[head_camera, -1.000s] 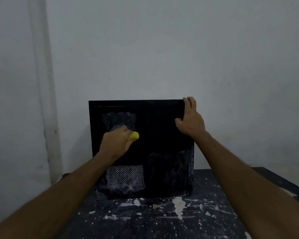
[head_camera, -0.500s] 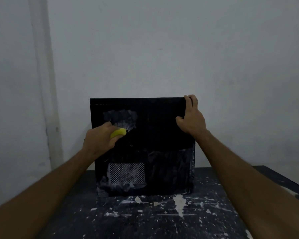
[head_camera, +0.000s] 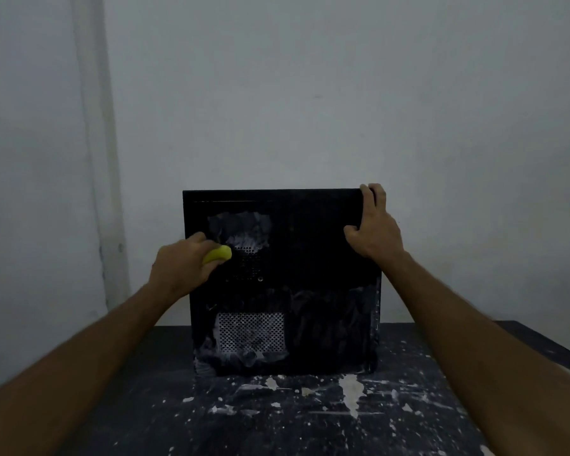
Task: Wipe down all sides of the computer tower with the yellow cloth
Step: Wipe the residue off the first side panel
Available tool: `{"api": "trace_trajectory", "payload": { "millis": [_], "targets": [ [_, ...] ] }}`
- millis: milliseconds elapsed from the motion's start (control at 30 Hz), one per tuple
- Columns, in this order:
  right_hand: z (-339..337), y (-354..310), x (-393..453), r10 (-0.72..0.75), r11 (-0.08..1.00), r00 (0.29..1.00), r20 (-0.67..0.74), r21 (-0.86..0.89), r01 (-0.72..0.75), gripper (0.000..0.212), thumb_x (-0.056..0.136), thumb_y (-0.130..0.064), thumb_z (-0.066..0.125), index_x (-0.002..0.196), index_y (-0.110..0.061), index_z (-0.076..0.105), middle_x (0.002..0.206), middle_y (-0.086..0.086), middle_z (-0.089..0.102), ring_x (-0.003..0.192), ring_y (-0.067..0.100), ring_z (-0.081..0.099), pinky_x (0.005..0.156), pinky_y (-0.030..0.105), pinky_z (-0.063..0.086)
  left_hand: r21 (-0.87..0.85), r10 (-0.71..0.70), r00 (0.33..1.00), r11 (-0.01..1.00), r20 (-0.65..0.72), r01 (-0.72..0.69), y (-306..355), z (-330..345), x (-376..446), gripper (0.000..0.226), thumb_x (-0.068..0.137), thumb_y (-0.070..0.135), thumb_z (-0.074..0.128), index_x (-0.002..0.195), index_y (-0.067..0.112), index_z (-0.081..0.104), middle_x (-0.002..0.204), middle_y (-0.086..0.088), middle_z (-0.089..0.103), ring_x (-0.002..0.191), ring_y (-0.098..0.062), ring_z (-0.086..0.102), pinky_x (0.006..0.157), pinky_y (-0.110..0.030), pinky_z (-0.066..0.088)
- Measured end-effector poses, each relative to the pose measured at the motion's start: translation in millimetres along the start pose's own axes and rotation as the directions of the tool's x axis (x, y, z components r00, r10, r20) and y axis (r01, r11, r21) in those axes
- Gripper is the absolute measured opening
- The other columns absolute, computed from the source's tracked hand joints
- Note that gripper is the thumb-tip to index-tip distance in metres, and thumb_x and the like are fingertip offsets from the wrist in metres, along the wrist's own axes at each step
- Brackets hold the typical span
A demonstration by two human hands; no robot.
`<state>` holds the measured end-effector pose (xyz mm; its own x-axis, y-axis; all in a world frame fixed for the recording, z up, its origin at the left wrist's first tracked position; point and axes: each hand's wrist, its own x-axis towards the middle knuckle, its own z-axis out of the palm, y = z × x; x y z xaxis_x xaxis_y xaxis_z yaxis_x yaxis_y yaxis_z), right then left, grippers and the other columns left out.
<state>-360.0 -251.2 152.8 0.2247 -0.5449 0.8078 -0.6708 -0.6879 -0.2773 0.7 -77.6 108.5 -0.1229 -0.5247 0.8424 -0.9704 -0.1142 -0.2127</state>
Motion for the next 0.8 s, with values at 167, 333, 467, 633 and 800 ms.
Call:
{"api": "trace_trajectory", "payload": {
  "millis": [167, 333, 467, 633, 800],
  "targets": [
    [0.3, -0.4, 0.4, 0.002, 1.0, 1.0, -0.002, -0.008, -0.002, 0.084, 0.085, -0.029, 0.065, 0.155, -0.015, 0.022, 0.161, -0.004, 0.008, 0.076, 0.033, 0.057, 0.065, 0.041, 0.053, 0.027, 0.004, 1.0, 1.0, -0.003, -0.004, 1.1, -4.1, 3.9, 0.05, 0.092, 0.07, 0.052, 0.103, 0.028, 0.077, 0.09, 0.007, 0.063, 0.07, -0.023, 0.068, 0.051, -0.028, 0.042],
    [1.5, -2.8, 0.7, 0.016, 1.0, 1.0, -0.011, 0.001, -0.016, 0.084, 0.084, -0.029, 0.067, 0.154, -0.015, 0.022, 0.16, -0.003, 0.009, 0.078, 0.031, 0.059, 0.067, 0.042, 0.055, -0.002, 0.1, 0.992, 0.995, 0.076, -0.1, 12.6, -2.1, 10.0, 0.059, 0.087, 0.074, 0.043, 0.107, 0.029, 0.077, 0.096, 0.007, 0.065, 0.075, -0.023, 0.069, 0.055, -0.028, 0.042],
    [1.8, -3.0, 1.0, 0.021, 1.0, 1.0, -0.002, -0.002, -0.021, 0.086, 0.084, -0.03, 0.067, 0.155, -0.015, 0.021, 0.161, -0.004, 0.008, 0.079, 0.032, 0.058, 0.067, 0.043, 0.056, -0.083, -0.074, 0.997, 0.994, -0.01, 0.073, 23.1, -3.1, 9.1, 0.04, 0.091, 0.064, 0.062, 0.105, 0.03, 0.078, 0.092, 0.007, 0.065, 0.077, -0.022, 0.068, 0.056, -0.029, 0.044],
    [2.2, -1.1, 1.2, 0.015, 1.0, 1.0, -0.014, 0.0, -0.015, 0.085, 0.084, -0.031, 0.067, 0.154, -0.014, 0.022, 0.161, -0.003, 0.009, 0.08, 0.033, 0.059, 0.068, 0.043, 0.056, -0.087, -0.017, 1.0, 0.996, -0.007, 0.016, 34.6, -1.1, 13.1, 0.051, 0.09, 0.069, 0.049, 0.106, 0.03, 0.077, 0.092, 0.008, 0.062, 0.076, -0.021, 0.068, 0.053, -0.028, 0.042],
    [1.8, -0.3, 1.2, -0.001, 1.0, 1.0, -0.019, -0.005, 0.001, 0.086, 0.083, -0.032, 0.067, 0.154, -0.013, 0.023, 0.16, -0.002, 0.01, 0.079, 0.033, 0.059, 0.067, 0.042, 0.055, -0.12, -0.061, 0.998, 0.991, 0.003, 0.061, 53.0, -4.0, 29.3, 0.042, 0.091, 0.062, 0.058, 0.11, 0.03, 0.077, 0.099, 0.005, 0.065, 0.084, -0.024, 0.069, 0.063, -0.037, 0.054]
  ]
}}
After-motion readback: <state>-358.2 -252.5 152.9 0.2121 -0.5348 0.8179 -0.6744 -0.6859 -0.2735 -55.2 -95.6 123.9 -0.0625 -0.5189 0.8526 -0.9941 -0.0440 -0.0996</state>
